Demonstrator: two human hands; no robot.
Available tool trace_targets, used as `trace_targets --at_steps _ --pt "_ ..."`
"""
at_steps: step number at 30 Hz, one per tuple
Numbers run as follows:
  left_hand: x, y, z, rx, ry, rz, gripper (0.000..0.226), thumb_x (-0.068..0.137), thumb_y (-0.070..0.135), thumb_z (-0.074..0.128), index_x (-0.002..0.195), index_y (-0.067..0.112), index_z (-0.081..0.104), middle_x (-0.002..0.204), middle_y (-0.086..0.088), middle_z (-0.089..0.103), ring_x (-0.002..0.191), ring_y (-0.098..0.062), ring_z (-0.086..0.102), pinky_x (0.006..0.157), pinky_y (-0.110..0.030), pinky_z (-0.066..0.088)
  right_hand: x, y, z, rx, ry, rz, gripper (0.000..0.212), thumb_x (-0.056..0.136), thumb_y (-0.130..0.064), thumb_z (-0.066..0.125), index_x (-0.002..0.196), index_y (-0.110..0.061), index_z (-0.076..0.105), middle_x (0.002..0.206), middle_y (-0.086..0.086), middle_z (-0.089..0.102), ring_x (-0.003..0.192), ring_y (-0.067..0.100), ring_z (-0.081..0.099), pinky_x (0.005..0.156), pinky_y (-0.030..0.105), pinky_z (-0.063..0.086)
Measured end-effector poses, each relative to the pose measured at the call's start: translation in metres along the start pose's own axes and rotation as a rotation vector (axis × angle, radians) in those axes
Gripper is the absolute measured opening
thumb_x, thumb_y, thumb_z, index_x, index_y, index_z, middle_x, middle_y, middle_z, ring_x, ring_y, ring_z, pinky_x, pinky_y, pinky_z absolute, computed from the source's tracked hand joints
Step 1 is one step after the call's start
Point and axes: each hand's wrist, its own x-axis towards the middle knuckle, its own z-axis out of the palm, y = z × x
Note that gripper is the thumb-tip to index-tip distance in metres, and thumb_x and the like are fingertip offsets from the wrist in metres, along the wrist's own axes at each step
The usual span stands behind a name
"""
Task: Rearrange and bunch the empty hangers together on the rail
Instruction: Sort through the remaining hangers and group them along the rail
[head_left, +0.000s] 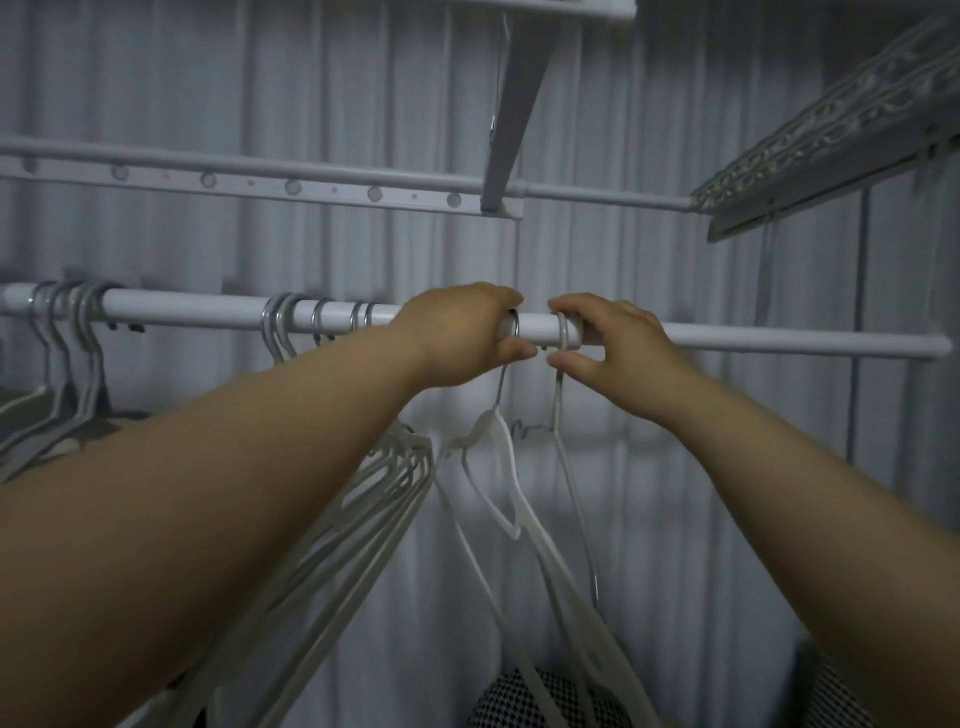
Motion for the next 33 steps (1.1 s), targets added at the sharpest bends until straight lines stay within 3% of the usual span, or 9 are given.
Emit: trace_targets --at_steps 5,13,17,21,27,33 --pt "0.004 -0.007 0.004 0.000 0.015 0.020 0.042 0.088 0.040 0.052 0.123 0.017 0.051 0.117 -0.005 0.060 0.102 -0.025 0.057 0.078 -0.030 0.039 -0.001 0.003 -0.003 0.006 0.003 -0.008 0.049 0.086 -0.026 0.061 0.132 -0.021 0.045 0.127 -0.001 0.055 0.117 0.019 0.044 0.097 0.022 0.026" --pt "-0.003 -0.022 0.003 -0.028 0.029 0.046 0.034 0.087 0.037 0.055 0.112 0.015 0.056 0.109 -0.006 0.063 0.097 -0.026 0.059 0.079 -0.034 0.043 -0.001 0.001 -0.003 0.017 -0.004 -0.003 0.049 0.086 -0.024 0.061 0.132 -0.021 0.045 0.127 0.000 0.055 0.117 0.020 0.045 0.098 0.023 0.027" --pt "-0.007 -0.023 -0.001 -0.026 0.037 0.031 0.047 0.086 0.043 0.053 0.126 0.018 0.050 0.125 -0.006 0.058 0.112 -0.026 0.054 0.091 -0.035 0.041 -0.001 0.002 -0.003 0.014 -0.004 -0.005 0.049 0.085 -0.024 0.061 0.132 -0.021 0.046 0.126 0.000 0.056 0.116 0.020 0.045 0.097 0.023 0.027" --pt "-0.019 -0.041 -0.019 -0.023 0.151 -0.065 0.057 0.087 0.044 0.049 0.138 0.021 0.039 0.143 -0.002 0.045 0.129 -0.022 0.042 0.105 -0.032 0.032 -0.002 0.002 -0.004 0.000 -0.013 -0.022 0.050 0.086 -0.025 0.061 0.133 -0.021 0.044 0.128 0.000 0.055 0.118 0.020 0.045 0.098 0.022 0.026" --pt "-0.037 -0.069 -0.024 -0.001 -0.043 -0.144 0.046 0.088 0.041 0.050 0.130 0.022 0.047 0.123 -0.003 0.059 0.107 -0.022 0.055 0.085 -0.028 0.040 -0.002 -0.003 -0.003 -0.009 -0.013 -0.020 0.050 0.086 -0.024 0.060 0.133 -0.020 0.044 0.129 0.001 0.054 0.117 0.021 0.046 0.100 0.025 0.027" --pt "-0.037 -0.080 -0.023 0.050 -0.008 -0.088 0.057 0.084 0.039 0.059 0.135 0.022 0.041 0.127 -0.003 0.057 0.112 -0.024 0.054 0.091 -0.031 0.041 -0.003 -0.007 -0.006 -0.025 -0.031 0.002 0.049 0.085 -0.021 0.061 0.132 -0.019 0.045 0.129 0.001 0.054 0.117 0.022 0.047 0.097 0.025 0.029"
